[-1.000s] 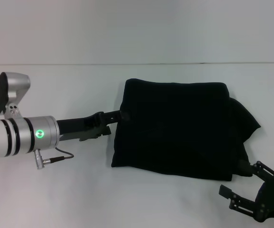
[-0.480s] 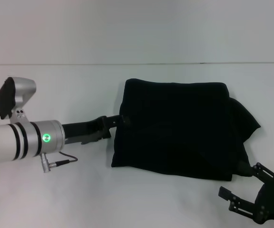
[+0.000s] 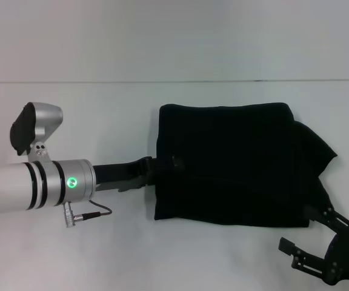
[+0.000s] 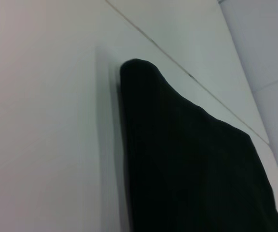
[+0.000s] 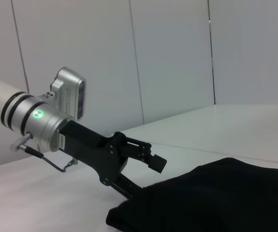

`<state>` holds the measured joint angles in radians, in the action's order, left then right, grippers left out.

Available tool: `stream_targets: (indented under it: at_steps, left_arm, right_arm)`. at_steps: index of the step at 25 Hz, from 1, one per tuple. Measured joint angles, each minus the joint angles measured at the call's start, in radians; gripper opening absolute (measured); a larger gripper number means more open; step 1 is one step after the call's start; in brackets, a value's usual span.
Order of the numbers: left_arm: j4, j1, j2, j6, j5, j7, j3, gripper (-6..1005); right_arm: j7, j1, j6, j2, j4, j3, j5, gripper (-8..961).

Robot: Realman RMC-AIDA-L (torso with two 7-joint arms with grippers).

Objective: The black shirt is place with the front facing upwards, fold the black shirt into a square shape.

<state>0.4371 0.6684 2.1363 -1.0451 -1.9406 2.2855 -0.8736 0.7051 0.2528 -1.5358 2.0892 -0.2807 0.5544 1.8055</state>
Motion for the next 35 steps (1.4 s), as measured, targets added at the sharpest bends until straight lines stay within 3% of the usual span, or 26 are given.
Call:
stream_targets:
  at_steps: [5, 16, 21, 27, 29, 35]
  left_arm:
    - [0.002, -0.005, 0.01, -0.021, 0.026, -0.062, 0.004, 926]
    - [-0.002, -0.002, 0.025, 0.06, 0.002, -0.068, -0.055, 729]
    - [-0.001, -0.007, 0.026, 0.063, 0.007, -0.069, -0.05, 484]
    - [-0.002, -0.007, 0.025, 0.062, 0.007, -0.072, -0.054, 278]
    - [-0.002, -0.007, 0.026, 0.06, 0.007, -0.074, -0.054, 119]
    - [0.007, -0.02, 0.019, 0.022, 0.011, -0.084, -0.045, 97]
  right_arm:
    - [-0.002, -0.001, 0.002, 0.001, 0.0, -0.006, 0.0, 915]
    - [-0.001, -0.001, -0.003, 0.002, 0.0, -0.008, -0.001, 915]
    - [-0.001, -0.001, -0.004, 0.002, 0.0, -0.008, -0.003, 915]
    - [-0.001, -0.001, -0.004, 0.002, 0.0, -0.008, -0.006, 914]
    - [-0.002, -0.001, -0.004, 0.002, 0.0, -0.008, -0.007, 914]
    - [-0.002, 0.0, -0.004, 0.001, 0.0, -0.022, -0.009, 914]
